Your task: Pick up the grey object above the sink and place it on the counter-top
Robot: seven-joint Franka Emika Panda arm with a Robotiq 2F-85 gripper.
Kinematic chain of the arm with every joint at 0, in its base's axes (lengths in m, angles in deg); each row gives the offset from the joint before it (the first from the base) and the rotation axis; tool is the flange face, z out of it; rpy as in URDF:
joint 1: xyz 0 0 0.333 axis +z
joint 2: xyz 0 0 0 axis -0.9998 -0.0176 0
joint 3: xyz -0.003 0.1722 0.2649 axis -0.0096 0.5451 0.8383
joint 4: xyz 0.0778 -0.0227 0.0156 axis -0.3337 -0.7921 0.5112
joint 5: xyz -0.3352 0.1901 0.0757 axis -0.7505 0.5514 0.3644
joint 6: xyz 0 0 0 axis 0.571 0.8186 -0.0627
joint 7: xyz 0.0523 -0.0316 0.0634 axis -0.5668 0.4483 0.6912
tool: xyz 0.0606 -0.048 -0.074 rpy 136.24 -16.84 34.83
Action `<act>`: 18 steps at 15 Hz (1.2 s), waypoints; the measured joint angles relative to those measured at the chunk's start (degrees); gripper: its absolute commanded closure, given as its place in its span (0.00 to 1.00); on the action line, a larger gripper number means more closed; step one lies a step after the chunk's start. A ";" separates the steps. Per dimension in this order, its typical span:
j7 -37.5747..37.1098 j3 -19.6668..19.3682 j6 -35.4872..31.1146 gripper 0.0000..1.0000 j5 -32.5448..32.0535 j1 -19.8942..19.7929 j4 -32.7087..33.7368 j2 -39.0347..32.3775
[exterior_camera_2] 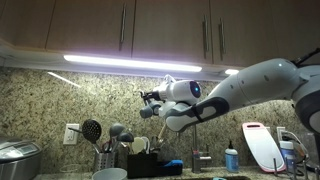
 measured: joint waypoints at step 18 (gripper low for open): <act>-5.17 18.67 0.06 0.95 -46.83 -5.38 -3.28 -0.26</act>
